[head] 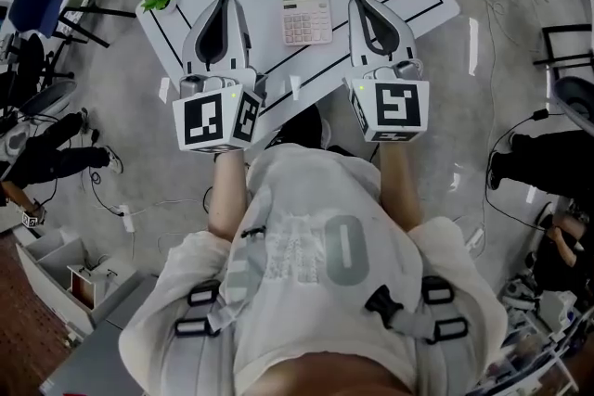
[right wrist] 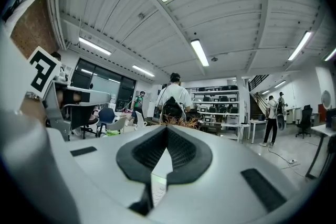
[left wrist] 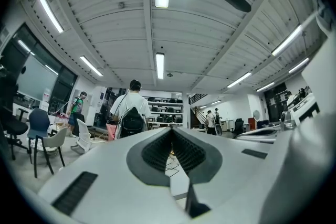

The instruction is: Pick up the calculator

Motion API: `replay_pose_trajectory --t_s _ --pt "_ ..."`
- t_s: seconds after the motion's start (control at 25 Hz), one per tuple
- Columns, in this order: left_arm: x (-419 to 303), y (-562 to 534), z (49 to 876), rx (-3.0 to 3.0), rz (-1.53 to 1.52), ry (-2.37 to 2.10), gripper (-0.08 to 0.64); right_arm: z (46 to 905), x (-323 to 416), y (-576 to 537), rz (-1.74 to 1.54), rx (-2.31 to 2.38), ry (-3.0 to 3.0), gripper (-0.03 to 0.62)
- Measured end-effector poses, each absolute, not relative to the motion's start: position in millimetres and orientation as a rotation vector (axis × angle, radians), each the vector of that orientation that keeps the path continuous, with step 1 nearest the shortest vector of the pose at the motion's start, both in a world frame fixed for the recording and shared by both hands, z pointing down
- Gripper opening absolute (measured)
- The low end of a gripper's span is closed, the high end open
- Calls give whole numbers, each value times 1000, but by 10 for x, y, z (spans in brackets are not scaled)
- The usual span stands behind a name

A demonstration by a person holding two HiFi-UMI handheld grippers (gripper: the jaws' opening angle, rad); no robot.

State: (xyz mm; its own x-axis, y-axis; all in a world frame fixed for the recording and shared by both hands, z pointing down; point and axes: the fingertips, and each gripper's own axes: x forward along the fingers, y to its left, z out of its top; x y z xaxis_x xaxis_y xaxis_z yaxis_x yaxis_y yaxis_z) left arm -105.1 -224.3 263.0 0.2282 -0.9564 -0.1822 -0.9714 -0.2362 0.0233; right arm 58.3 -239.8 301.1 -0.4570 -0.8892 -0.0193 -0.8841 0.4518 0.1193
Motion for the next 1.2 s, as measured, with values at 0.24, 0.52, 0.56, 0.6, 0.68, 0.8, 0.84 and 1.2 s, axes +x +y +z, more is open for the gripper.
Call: replay_pose_trajectory --t_s 0.24,0.52,0.56,0.6,0.68,0.8,0.84,1.2 --pt "-998 -2273 2644 -2401 266 1858 20 3001 631 -2424 -194 1633 -2626 5" --pt "-991 -2254 2650 -2398 266 1838 20 2992 590 -2431 -204 1638 -2634 5" --pt "-1002 -2254 2638 -2395 273 1837 21 2986 572 -2424 -208 1632 -2637 5" --pt "-1009 -2257 2622 -2393 278 1835 21 2979 559 -2418 -212 1628 -2639 5" --pt "-1015 -2275 2576 -2390 286 1828 21 2951 551 -2416 -220 1629 -2639 6" --pt "-1003 -2319 2524 -2389 292 1814 21 2915 568 -2437 -233 1639 -2633 5" --pt "-996 -2334 2519 -2392 296 1811 20 2913 578 -2449 -234 1643 -2629 6" --pt "-962 -2455 2470 -2474 404 1774 21 2912 616 -2550 -242 1655 -2612 5"
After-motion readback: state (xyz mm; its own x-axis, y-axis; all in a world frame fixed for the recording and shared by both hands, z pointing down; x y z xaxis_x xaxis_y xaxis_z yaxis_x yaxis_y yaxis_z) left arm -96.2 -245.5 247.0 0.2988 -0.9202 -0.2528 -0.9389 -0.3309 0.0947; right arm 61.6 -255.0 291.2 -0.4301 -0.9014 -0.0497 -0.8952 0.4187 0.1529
